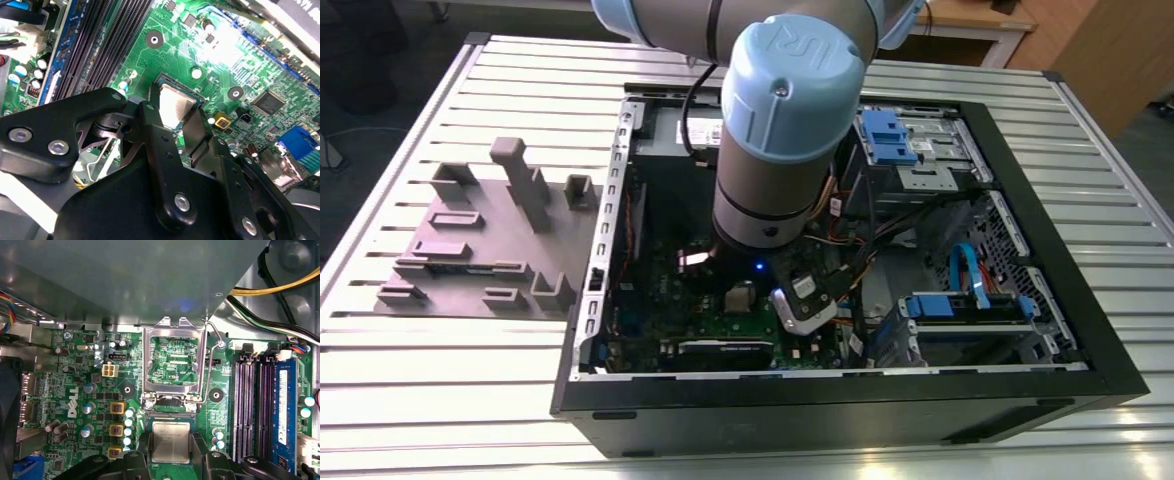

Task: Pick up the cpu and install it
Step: 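Place the cpu into insertion slot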

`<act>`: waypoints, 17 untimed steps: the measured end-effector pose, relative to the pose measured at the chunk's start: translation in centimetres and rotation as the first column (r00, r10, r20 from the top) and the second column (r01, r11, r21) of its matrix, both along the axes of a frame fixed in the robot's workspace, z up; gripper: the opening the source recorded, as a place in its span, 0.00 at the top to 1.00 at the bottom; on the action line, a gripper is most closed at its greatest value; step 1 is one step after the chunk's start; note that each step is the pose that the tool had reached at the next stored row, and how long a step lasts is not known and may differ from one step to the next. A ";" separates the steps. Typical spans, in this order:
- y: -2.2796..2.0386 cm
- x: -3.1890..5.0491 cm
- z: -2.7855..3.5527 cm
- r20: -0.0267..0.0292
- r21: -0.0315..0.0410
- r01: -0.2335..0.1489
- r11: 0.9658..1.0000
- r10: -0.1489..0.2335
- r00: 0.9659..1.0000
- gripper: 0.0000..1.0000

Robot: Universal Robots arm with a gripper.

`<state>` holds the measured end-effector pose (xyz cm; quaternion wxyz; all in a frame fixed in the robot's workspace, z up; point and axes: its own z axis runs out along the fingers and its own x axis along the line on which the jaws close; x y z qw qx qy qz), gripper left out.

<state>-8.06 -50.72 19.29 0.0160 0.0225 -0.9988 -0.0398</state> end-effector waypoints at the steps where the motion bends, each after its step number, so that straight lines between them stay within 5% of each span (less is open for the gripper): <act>1: 0.00 0.00 0.00 0.000 0.000 0.000 1.000 0.000 1.000 0.55; 17: 0.01 -0.06 -0.01 0.000 0.000 0.001 1.000 -0.001 1.000 0.62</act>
